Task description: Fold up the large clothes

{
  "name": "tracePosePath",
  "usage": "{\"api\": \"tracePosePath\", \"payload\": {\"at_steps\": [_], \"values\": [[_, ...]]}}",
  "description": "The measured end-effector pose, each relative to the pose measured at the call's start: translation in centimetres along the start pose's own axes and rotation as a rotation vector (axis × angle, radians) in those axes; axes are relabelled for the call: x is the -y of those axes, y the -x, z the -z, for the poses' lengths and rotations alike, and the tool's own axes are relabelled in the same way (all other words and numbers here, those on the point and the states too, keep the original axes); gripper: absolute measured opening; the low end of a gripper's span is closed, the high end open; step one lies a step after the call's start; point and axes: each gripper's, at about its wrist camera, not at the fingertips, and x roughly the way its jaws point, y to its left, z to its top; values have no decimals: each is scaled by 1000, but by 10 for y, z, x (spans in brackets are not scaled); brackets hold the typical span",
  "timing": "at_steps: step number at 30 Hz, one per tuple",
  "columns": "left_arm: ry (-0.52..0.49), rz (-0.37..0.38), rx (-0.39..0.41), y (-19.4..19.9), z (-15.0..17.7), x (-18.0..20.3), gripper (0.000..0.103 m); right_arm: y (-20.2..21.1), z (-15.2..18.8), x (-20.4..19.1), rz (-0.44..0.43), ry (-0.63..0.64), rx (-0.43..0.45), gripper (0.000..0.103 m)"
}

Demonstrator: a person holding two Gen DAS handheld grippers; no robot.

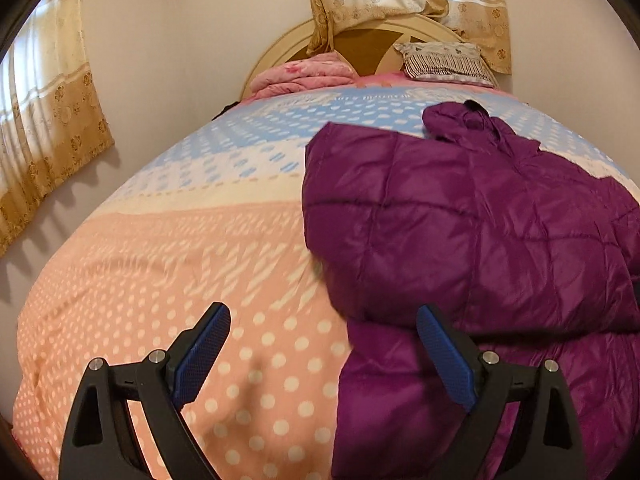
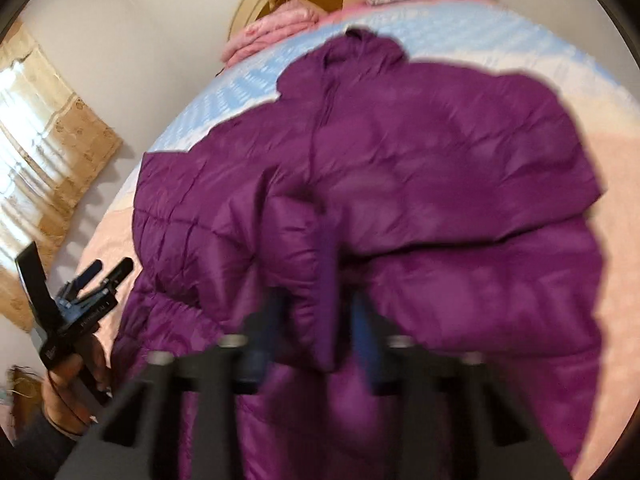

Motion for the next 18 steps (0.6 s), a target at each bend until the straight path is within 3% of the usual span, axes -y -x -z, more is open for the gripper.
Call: {"api": "tracePosePath", "payload": {"at_steps": [2,9,18], "values": [[-2,10,-2,1,5,-1,94,12,2,-8,2,36,34,12],[20,32,-27,-6,5,-7,94,69,1,0,77,69,168,10],[-8,29,-25,3,1,-9,94,69,0,58,255,-50,172,10]]}}
